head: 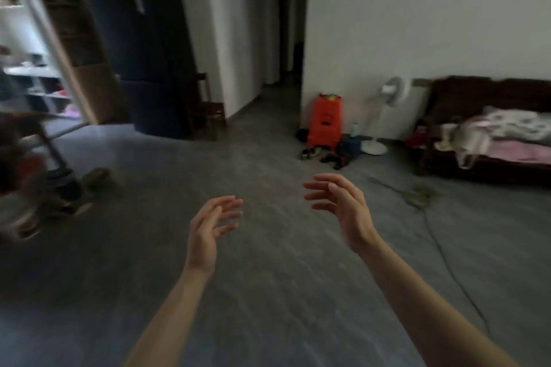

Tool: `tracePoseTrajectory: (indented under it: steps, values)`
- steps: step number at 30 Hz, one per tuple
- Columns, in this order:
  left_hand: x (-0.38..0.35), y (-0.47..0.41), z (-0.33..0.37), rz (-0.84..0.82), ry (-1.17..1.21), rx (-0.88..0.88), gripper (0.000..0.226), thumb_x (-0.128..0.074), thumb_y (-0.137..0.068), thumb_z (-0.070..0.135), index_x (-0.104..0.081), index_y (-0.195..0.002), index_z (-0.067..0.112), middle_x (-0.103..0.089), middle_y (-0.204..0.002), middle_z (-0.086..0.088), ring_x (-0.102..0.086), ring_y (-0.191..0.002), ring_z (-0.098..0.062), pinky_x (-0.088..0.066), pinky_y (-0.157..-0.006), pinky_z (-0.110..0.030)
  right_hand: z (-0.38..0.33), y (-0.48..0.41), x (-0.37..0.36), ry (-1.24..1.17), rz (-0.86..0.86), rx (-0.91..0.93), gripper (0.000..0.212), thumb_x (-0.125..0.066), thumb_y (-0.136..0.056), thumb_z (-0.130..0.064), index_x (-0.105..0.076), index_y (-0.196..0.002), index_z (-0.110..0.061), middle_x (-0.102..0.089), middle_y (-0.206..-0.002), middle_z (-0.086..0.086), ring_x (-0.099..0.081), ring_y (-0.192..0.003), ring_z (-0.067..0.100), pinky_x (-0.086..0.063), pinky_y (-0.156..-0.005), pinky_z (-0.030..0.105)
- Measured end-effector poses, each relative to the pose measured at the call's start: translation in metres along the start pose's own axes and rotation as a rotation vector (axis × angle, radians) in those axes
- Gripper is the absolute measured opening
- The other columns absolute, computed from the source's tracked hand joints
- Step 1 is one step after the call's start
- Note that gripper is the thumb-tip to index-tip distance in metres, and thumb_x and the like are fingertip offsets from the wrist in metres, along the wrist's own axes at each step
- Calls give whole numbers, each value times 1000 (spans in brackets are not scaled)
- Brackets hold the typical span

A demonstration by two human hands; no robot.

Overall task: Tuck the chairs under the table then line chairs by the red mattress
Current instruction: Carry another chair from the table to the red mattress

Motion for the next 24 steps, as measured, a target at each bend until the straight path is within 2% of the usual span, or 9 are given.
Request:
tracePoseTrajectory:
  steps: [4, 5, 10, 14, 18, 24]
  values:
    - [-223, -34, -37, -284, 32, 32, 35, -34, -108, 8, -68, -112, 15, -78, -109, -4, -72, -96, -24, -55, -78, -36, -44, 17, 203, 75, 281, 52, 29, -52, -95, -24, -69, -115, -13, -74, -116, 19, -72, -97, 36, -58, -78, 39]
    - [-249, -38, -41, -313, 49, 43, 35, -34, -109, 9, -68, -113, 15, -77, -111, -5, -72, -97, -25, -55, -79, -38, -50, 23, 230, 83, 326, 52, 29, -52, -95, -24, -68, -116, -12, -74, -115, 20, -72, -96, 36, -57, -77, 39]
    - [-466, -41, -85, -595, 116, 123, 34, -32, -109, 13, -66, -113, 14, -76, -116, -11, -73, -95, -22, -55, -79, -42, -98, 76, 421, 142, 643, 92, 33, -52, -91, -24, -66, -116, -9, -75, -114, 20, -73, -93, 33, -57, -76, 38]
    - [-610, -36, -126, -781, 174, 181, 32, -36, -107, 19, -67, -115, 13, -79, -111, -6, -73, -97, -26, -54, -81, -45, -117, 110, 530, 232, 838, 108, 31, -50, -94, -22, -66, -116, -9, -75, -114, 19, -73, -95, 35, -58, -76, 37]
    - [-739, -39, -167, -920, 255, 266, 38, -44, -91, 33, -67, -113, 13, -79, -109, -7, -73, -95, -26, -55, -74, -39, -121, 119, 627, 333, 980, 79, 28, -43, -103, -11, -66, -118, -10, -76, -114, 17, -73, -96, 35, -57, -78, 40]
    - [-924, -93, -205, -1070, 360, 330, 39, -44, -89, 34, -67, -112, 14, -79, -109, -9, -73, -92, -25, -56, -71, -35, -143, 55, 756, 462, 1109, 62, 30, -42, -104, -12, -64, -123, -8, -76, -115, 14, -72, -101, 38, -58, -81, 42]
Point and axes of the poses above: each hand's wrist, its own y-axis away from the middle knuckle, its own x-axis out of the back of the hand, z = x × y, the point moved 10 cm from there along -y, towards the middle knuckle
